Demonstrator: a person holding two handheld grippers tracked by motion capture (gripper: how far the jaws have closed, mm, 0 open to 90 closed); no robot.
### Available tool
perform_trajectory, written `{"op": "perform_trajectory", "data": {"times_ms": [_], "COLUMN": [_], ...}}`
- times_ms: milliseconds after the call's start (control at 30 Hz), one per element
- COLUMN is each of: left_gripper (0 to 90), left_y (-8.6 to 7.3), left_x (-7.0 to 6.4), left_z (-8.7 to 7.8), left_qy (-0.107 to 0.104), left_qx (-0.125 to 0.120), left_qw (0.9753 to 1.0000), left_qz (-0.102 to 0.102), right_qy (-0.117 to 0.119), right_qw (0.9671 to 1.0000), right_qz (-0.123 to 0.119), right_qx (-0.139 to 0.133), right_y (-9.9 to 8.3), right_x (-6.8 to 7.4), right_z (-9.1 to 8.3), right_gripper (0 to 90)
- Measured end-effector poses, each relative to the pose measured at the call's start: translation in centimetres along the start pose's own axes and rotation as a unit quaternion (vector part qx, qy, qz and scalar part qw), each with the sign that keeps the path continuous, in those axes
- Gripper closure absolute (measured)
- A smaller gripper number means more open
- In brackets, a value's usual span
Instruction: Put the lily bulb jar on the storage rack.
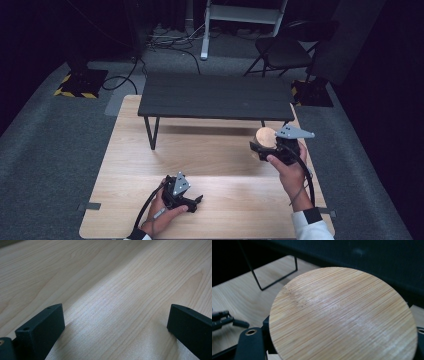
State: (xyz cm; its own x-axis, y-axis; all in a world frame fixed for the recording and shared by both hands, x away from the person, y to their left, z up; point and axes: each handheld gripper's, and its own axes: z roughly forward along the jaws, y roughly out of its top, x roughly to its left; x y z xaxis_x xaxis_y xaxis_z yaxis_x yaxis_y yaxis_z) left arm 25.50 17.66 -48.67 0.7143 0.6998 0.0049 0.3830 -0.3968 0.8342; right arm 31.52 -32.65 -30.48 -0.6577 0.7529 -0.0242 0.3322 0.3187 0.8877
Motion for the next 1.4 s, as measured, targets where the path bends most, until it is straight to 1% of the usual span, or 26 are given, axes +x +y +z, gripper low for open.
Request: {"op": "perform_trajectory", "data": {"times_ms": [100,167,267,400,467,533,633,700,800,867,933,1033,1233,1333,1400], "left_gripper": [1.2,1.2,1.2,1.2,1.2,1.2,1.2,1.2,1.2,1.2,1.2,1.2,1.3,1.2,1.3], "left_y": [0.0,0.0,0.0,0.0,0.0,0.0,0.0,0.0,0.0,0.0,0.0,0.0,0.0,0.0,0.0], "left_x": [0.0,0.0,0.0,0.0,0.0,0.0,0.0,0.0,0.0,0.0,0.0,0.0,0.0,0.0,0.0], "left_z": [0.0,0.0,0.0,0.0,0.0,0.0,0.0,0.0,0.0,0.0,0.0,0.0,0.0,0.0,0.0], "left_qy": [0.0,0.0,0.0,0.0,0.001,0.001,0.001,0.001,0.001,0.001,0.001,0.001,0.0,0.001,0.0], "left_qx": [0.0,0.0,0.0,0.0,0.0,0.0,0.0,0.0,0.0,0.0,0.0,0.0,0.0,-0.001,-0.001], "left_qw": [1.0,1.0,1.0,1.0,1.0,1.0,1.0,1.0,1.0,1.0,1.0,1.0,1.0,1.0,1.0], "left_qz": [0.0,0.0,0.0,0.0,0.0,0.0,0.0,0.0,0.0,0.0,0.0,0.0,0.001,0.001,0.001], "right_qy": [0.0,0.0,-0.001,0.004,-0.002,-0.005,-0.004,-0.018,-0.019,-0.024,-0.028,-0.038,-0.054,-0.058,-0.061], "right_qw": [0.9999,1.0,0.9999,0.9998,0.9998,0.9998,0.9996,0.9995,0.999,0.9986,0.9983,0.9978,0.997,0.9964,0.9963], "right_qz": [-0.001,0.0,0.001,0.008,0.006,0.005,0.02,0.021,0.038,0.047,0.05,0.055,0.055,0.061,0.059], "right_qx": [-0.01,-0.008,-0.014,-0.018,-0.016,-0.021,-0.019,-0.013,-0.012,-0.012,-0.012,-0.003,0.011,0.013,0.01], "right_y": [1.8,3.0,4.2,5.8,6.5,7.1,8.2,9.1,9.9,10.3,10.5,10.7,10.9,10.7,10.6], "right_x": [-0.2,-0.3,-0.6,-1.4,-1.5,-1.6,-2.2,-2.2,-2.8,-3.2,-3.4,-3.6,-3.4,-3.3,-3.1], "right_z": [0.0,0.1,0.3,0.7,0.7,0.7,1.1,1.5,2.2,2.8,3.5,4.8,6.6,7.2,7.5], "right_gripper": [24.9,25.0,25.0,25.0,25.0,25.0,24.9,24.9,24.9,24.9,24.9,24.9,24.9,24.9,24.9]}}
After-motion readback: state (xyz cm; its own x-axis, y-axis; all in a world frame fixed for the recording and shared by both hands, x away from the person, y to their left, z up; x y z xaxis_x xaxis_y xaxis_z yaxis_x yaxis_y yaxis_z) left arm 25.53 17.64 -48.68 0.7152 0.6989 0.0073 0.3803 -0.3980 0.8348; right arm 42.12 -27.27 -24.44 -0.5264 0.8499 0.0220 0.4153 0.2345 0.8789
